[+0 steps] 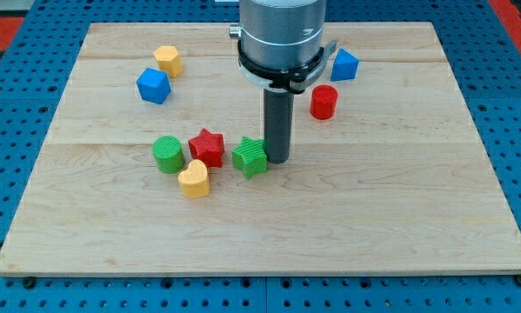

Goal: Push the red circle towards the blue cube

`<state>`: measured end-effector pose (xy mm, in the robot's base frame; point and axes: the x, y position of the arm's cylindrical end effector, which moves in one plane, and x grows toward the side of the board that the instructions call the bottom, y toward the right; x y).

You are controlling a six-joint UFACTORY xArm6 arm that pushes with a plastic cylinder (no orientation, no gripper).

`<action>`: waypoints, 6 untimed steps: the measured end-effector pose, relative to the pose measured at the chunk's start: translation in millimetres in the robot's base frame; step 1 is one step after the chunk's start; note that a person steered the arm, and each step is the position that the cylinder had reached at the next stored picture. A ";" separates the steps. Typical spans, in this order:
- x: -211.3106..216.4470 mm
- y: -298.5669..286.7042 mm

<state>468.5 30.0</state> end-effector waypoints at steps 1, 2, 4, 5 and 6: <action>-4.4 67.7; -32.2 128.8; -87.5 114.4; -87.5 66.3; -94.0 59.5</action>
<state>374.5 89.6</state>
